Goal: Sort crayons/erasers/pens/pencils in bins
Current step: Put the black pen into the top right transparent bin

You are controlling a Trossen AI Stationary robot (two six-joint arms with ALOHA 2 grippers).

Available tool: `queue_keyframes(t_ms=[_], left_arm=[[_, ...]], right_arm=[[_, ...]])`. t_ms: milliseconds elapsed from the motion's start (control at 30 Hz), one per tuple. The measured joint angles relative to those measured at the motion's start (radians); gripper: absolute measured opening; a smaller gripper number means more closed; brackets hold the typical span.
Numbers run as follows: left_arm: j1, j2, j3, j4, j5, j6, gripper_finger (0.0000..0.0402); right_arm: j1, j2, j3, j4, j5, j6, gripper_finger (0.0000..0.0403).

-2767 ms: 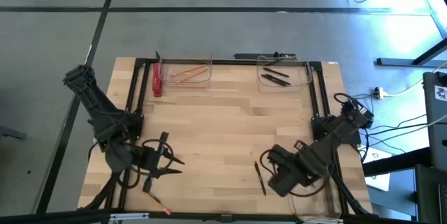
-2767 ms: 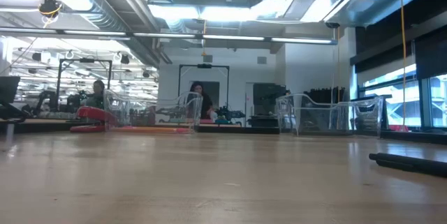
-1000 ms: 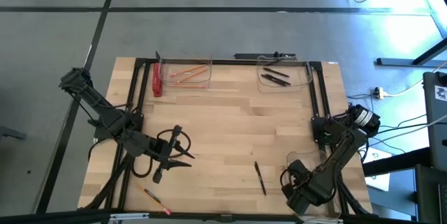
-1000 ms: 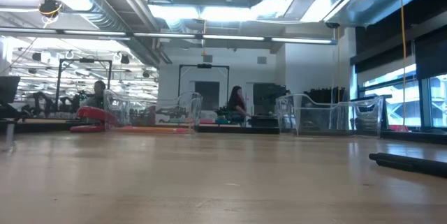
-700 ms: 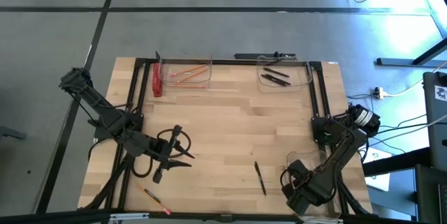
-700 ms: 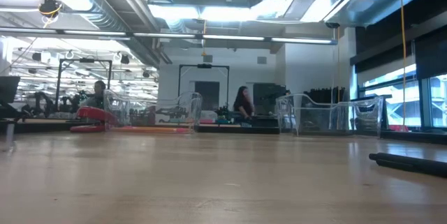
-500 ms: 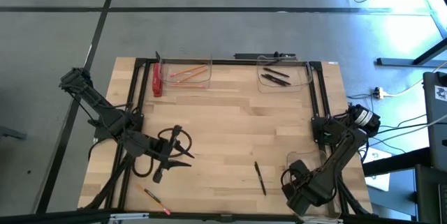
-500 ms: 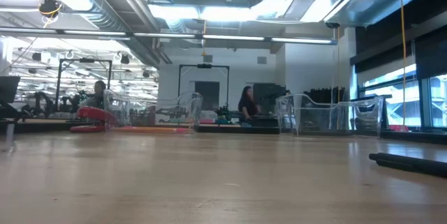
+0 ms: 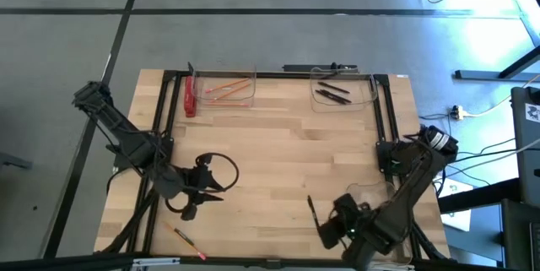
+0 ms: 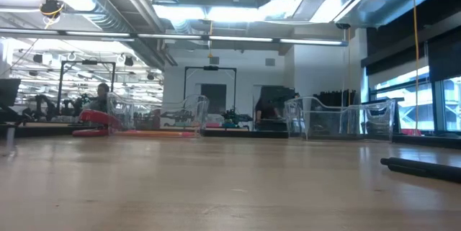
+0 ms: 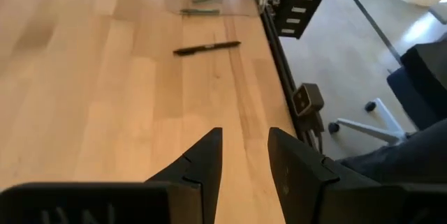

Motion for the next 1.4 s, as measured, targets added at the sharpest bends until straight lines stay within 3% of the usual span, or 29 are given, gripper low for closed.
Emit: queue_keyframes(t_ms=[67, 233, 733, 933, 1400], left_arm=[[-0.014, 0.0, 0.0, -0.006, 0.0, -0.022, 0.011], [-0.046, 0.0, 0.0, -0.006, -0.003, -0.031, 0.011], [-0.106, 0.0, 0.0, -0.006, -0.063, -0.074, 0.011], [-0.106, 0.0, 0.0, -0.009, -0.067, -0.074, 0.011], [-0.105, 0.0, 0.0, -0.013, -0.068, -0.066, 0.011]], right_arm=[[-0.033, 0.005, 0.0, 0.055, 0.022, -0.073, 0.0122], [-0.125, 0.026, 0.0, 0.102, -0.057, -0.214, 0.0122], [-0.339, 0.143, -0.001, 0.086, -0.213, -0.322, 0.0122], [-0.386, 0.193, -0.001, 0.056, -0.341, -0.377, 0.0122], [-0.401, 0.263, -0.001, 0.071, -0.368, -0.401, 0.0122]])
